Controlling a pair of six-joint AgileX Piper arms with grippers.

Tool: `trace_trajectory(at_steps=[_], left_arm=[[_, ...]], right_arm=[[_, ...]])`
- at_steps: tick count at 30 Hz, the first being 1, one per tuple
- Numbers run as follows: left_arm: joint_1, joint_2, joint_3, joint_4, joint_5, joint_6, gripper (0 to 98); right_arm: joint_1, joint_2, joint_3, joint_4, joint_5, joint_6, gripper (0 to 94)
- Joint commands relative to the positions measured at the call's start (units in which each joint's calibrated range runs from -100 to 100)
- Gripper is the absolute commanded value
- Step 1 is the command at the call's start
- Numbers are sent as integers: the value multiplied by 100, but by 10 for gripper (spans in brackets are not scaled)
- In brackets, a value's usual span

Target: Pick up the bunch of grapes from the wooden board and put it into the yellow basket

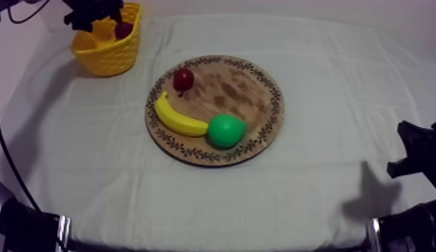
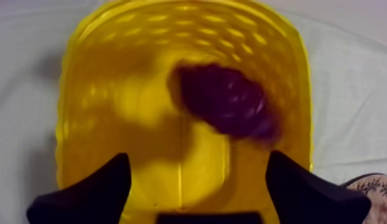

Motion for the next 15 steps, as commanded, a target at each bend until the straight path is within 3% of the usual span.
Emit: trace_trajectory(at_steps=[1, 7, 15], left_arm=[[2, -35, 79, -1, -55, 2, 877], [-4, -206, 340, -1, -251, -6, 849], [2, -960, 1251, -1, -809, -71, 680]], right_arm=[[2, 0, -1, 0, 2, 4, 5], [2, 0, -1, 0, 2, 4, 5], [2, 0, -1, 0, 2, 4, 5]])
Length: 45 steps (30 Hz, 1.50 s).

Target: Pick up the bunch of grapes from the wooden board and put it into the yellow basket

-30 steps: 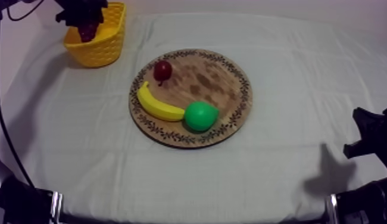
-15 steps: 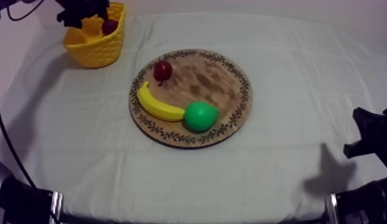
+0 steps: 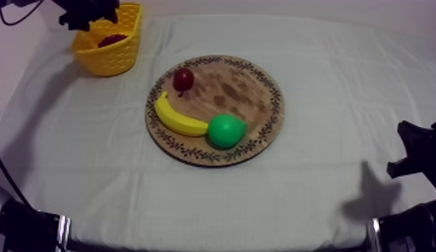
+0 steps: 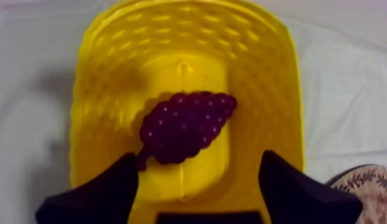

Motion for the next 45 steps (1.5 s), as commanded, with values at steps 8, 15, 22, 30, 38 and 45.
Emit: trace_trajectory(at_steps=[8, 15, 22, 30, 38, 45], left_arm=[[-10, -1480, 1372, -38, -402, -36, 565], [18, -2755, 2057, -285, -51, 145, 517], [158, -3897, 2820, -260, -132, 30, 475], [280, -4863, 3591, -11, -227, -256, 447], [264, -5834, 4797, 134, -451, -375, 356], [81, -6815, 6149, 192, -975, -391, 287]], right_arm=[[2, 0, -1, 0, 2, 0, 5], [2, 0, -1, 0, 2, 0, 5], [2, 0, -1, 0, 2, 0, 5], [2, 0, -1, 0, 2, 0, 5], [2, 0, -1, 0, 2, 0, 5], [2, 0, -1, 0, 2, 0, 5]])
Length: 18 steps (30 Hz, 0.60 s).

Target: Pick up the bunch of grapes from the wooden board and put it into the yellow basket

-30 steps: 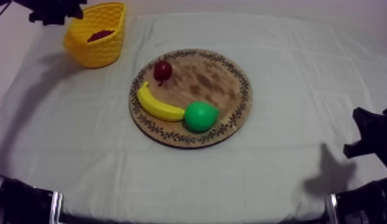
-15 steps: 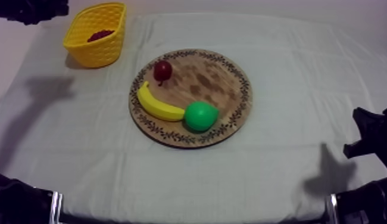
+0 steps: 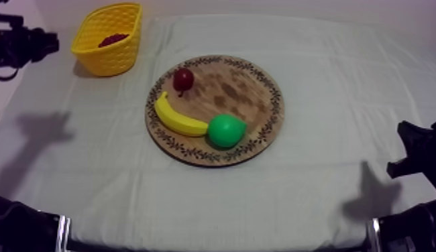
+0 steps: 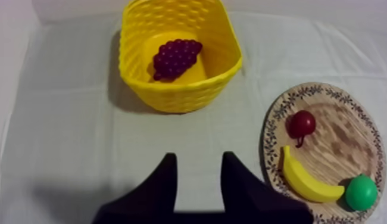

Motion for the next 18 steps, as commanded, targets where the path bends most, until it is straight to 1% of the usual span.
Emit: trace_trajectory(at_steps=[1, 4, 8, 12, 16, 18], left_arm=[[-49, -488, 750, 13, -261, -17, 279], [-138, -998, 1347, 21, -459, -61, 252], [-277, -1705, 2000, 24, -534, -133, 217], [-396, -2451, 2542, 26, -493, -170, 193], [-508, -3206, 3060, 72, -371, -213, 178], [-559, -3587, 3274, 120, -249, -289, 173]], right_arm=[[2, 0, -1, 0, 1, 0, 5], [2, 0, -1, 0, 1, 0, 5], [2, 0, -1, 0, 1, 0, 5], [2, 0, -1, 0, 1, 0, 5], [2, 0, -1, 0, 1, 0, 5], [2, 0, -1, 0, 1, 0, 5]])
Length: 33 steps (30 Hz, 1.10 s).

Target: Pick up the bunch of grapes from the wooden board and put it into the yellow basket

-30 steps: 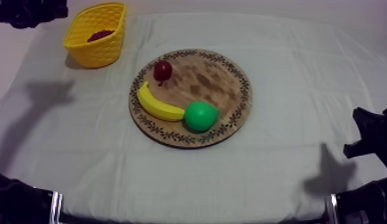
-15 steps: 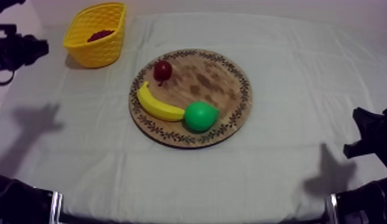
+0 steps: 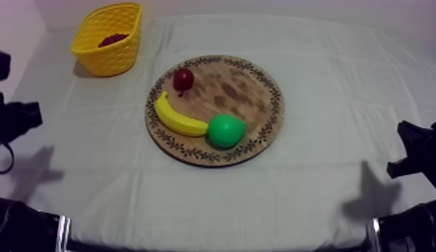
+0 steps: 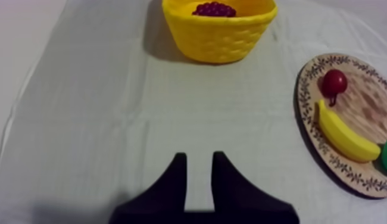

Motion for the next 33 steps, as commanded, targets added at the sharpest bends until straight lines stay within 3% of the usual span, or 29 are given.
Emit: trace_trajectory(at_steps=[1, 6, 12, 16, 24, 30, 33], left_arm=[[-44, -719, 335, 66, 98, -89, 170], [-122, -1548, 927, 204, 222, -233, 151], [-118, -2248, 1233, 204, 335, -257, 80], [-102, -2676, 1319, 58, 334, -127, 23], [-92, -3219, 1402, -260, 221, -2, 2], [-142, -3290, 1451, -352, 106, -41, 1], [-153, -3296, 1500, -462, -28, 313, 1]], right_arm=[[2, 0, -1, 0, 1, 0, 5], [2, 0, -1, 0, 1, 0, 5], [2, 0, -1, 0, 1, 0, 5], [2, 0, -1, 0, 1, 0, 5], [2, 0, -1, 0, 1, 0, 5], [2, 0, -1, 0, 1, 2, 5], [2, 0, -1, 0, 1, 2, 5]])
